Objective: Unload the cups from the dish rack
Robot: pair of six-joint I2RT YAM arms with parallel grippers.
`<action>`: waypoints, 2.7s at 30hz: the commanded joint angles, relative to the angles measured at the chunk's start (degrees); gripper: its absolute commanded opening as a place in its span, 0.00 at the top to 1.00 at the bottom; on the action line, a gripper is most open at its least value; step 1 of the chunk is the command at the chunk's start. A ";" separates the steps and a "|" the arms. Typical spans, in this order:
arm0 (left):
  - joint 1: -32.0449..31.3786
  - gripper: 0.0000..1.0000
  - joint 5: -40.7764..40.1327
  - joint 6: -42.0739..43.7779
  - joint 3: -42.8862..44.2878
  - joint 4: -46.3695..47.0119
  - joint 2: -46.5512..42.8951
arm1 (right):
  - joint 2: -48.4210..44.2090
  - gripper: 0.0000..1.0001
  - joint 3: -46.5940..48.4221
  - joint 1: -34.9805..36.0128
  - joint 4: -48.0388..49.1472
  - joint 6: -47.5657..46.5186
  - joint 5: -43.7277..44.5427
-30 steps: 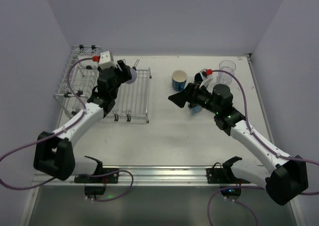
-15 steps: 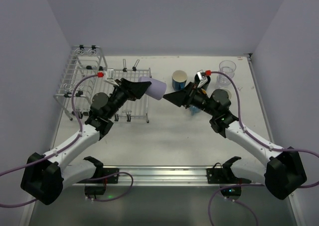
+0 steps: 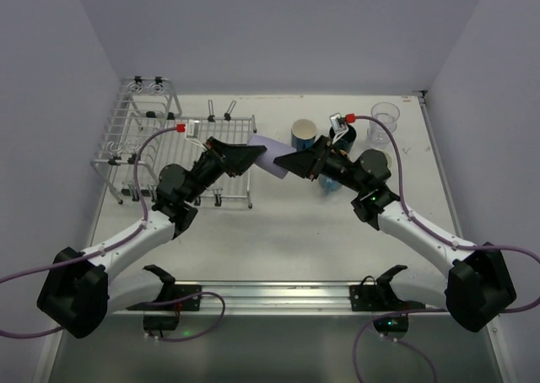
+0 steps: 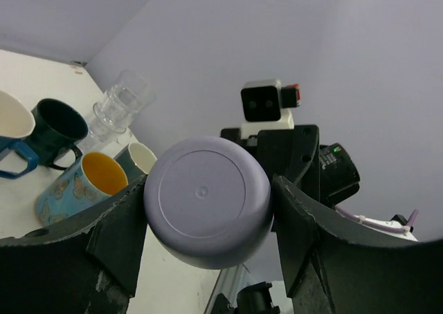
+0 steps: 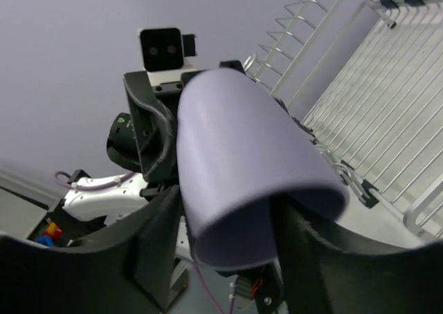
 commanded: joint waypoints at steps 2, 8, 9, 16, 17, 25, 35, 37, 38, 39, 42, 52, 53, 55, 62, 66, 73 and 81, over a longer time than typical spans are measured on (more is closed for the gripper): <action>-2.17 0.70 2.37 -1.24 -2.07 4.72 -1.69 | 0.67 0.60 3.61 0.09 5.64 0.27 0.61; -2.34 0.47 2.72 0.51 -4.01 2.70 -2.66 | 0.85 1.00 4.05 0.27 3.11 -1.65 0.96; -2.34 0.31 3.16 1.39 -3.14 0.52 -2.92 | 0.42 1.00 4.31 0.27 -0.82 -2.88 1.31; -2.34 0.00 -16.93 28.59 12.94 -44.46 -13.27 | -2.32 1.00 14.50 0.27 -40.12 -29.23 12.90; -2.34 0.00 -18.97 30.29 14.00 -47.46 -14.16 | -1.36 1.00 15.90 0.18 -43.36 -33.00 14.57; -2.34 0.00 -25.13 45.23 16.30 -66.81 -25.40 | 13.84 1.00 29.86 0.62 -67.81 -46.47 27.93; -2.26 0.00 -31.82 49.20 8.29 -69.81 -31.93 | 30.81 1.00 41.49 6.94 -78.28 -49.30 41.55; -2.17 0.00 -32.00 49.82 8.47 -70.08 -31.57 | 33.44 1.00 42.28 8.26 -78.03 -49.03 42.27; -2.25 0.00 -31.99 49.91 8.30 -70.08 -31.57 | 34.33 1.00 42.54 8.61 -77.59 -48.94 42.19; -2.26 0.00 -31.73 50.00 8.21 -70.08 -31.66 | 35.21 1.00 42.98 8.96 -77.24 -48.86 42.10; -2.26 0.00 -31.47 50.09 7.86 -70.17 -32.19 | 38.46 1.00 45.09 10.11 -76.97 -48.68 42.62; -2.08 0.00 -30.85 50.26 7.68 -70.16 -31.75 | 42.34 0.84 45.62 10.20 -74.86 -49.12 42.18; -1.99 0.00 -30.94 50.26 7.68 -70.17 -31.57 | 42.07 0.77 45.53 10.28 -74.86 -49.12 42.36; -1.90 0.00 -31.29 50.09 7.77 -70.17 -31.57 | 40.33 0.65 45.36 10.20 -74.77 -49.38 42.62; -1.64 0.00 -33.05 49.73 7.59 -69.90 -31.75 | 30.13 0.17 43.69 10.37 -73.72 -48.68 40.78; -1.64 0.00 -32.97 49.38 7.94 -69.46 -32.01 | 22.40 0.01 41.15 10.64 -70.83 -48.42 40.78; -1.64 0.00 -26.73 49.29 15.13 -68.23 -33.15 | -3.77 0.01 28.42 10.81 -60.37 -47.19 44.45; -1.64 0.00 -21.89 49.56 29.03 -70.43 -31.49 | -32.44 0.01 19.35 10.73 -52.37 -46.40 50.00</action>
